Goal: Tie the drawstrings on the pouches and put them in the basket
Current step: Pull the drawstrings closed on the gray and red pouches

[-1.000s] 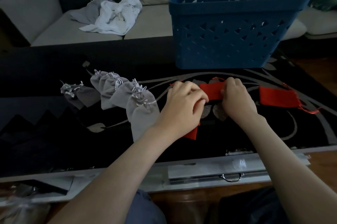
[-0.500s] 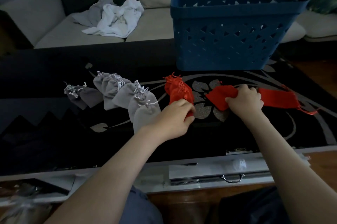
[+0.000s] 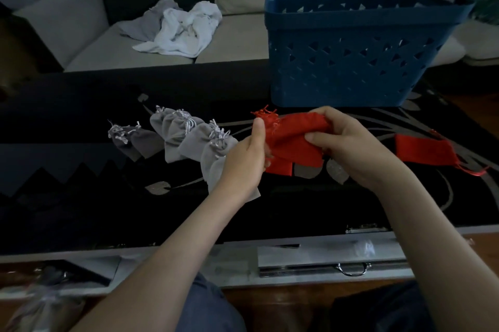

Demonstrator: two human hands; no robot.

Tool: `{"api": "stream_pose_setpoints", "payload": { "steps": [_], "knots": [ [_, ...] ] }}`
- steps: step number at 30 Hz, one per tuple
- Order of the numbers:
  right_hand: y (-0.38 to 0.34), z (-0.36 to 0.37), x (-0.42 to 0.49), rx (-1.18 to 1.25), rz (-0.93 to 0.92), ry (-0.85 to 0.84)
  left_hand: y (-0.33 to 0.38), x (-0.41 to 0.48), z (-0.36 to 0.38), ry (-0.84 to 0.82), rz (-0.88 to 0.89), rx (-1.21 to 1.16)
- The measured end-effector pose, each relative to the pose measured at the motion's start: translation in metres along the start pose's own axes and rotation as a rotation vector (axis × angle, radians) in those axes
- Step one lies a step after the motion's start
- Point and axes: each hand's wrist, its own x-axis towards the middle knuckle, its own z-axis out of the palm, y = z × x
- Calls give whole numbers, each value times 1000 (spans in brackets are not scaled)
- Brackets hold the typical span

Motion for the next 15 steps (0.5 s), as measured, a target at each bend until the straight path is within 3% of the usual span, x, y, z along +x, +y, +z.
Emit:
{"api": "stream_pose_setpoints", "payload": {
  "steps": [8, 15],
  "knots": [
    [8, 9, 2, -82, 143, -134, -7, 3, -15, -166, -61, -13],
    [8, 9, 1, -154, 188, -44, -3, -1, -21, -79, -72, -120]
  ]
}}
